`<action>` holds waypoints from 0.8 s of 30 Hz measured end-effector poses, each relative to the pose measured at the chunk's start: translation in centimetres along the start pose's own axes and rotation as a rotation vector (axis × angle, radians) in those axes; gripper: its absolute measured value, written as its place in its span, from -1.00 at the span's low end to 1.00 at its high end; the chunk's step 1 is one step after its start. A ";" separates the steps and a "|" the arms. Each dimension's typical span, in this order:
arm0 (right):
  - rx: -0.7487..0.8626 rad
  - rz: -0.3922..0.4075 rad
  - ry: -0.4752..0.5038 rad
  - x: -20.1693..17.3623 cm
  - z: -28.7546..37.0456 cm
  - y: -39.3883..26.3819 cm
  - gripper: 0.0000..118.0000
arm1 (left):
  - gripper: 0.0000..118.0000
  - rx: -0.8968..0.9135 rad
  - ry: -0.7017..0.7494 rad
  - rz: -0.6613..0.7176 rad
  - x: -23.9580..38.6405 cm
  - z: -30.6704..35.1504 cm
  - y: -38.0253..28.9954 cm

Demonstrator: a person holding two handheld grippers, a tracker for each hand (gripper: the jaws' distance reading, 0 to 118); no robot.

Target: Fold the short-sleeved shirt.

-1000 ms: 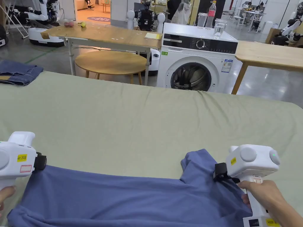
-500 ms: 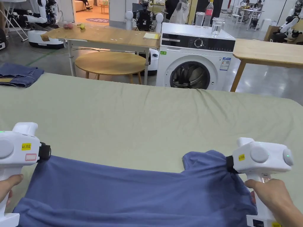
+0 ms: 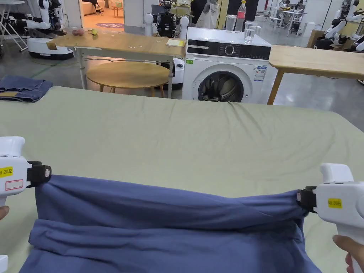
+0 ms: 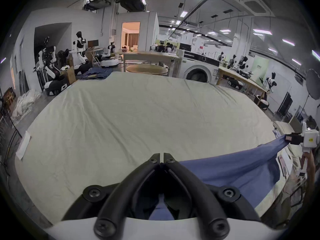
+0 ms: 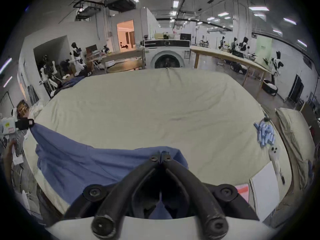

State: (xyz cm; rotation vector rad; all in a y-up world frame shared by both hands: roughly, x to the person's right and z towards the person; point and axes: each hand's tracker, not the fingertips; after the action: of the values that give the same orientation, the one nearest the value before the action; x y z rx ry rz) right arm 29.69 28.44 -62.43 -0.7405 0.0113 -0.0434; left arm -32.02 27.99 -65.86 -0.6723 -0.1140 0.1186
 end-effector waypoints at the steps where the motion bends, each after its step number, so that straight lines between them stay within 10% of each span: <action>1: 0.006 0.006 0.000 -0.1 0.9 -0.8 -1.00 | -1.00 0.002 -0.010 0.000 -0.1 0.6 -0.5; 16: -0.215 0.173 -0.136 -1.2 1.2 -13.0 -1.00 | -1.00 -0.177 -0.026 -0.061 -1.2 2.8 -11.8; 24: -0.242 0.130 -0.113 -1.0 -1.4 -14.6 -1.00 | -1.00 -0.278 0.042 -0.131 -0.9 -0.2 -15.1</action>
State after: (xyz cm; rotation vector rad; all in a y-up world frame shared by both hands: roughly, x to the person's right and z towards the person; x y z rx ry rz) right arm 28.19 16.78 -53.63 -0.9821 -0.0435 0.1259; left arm -31.81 16.03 -56.66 -0.9423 -0.1353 -0.0389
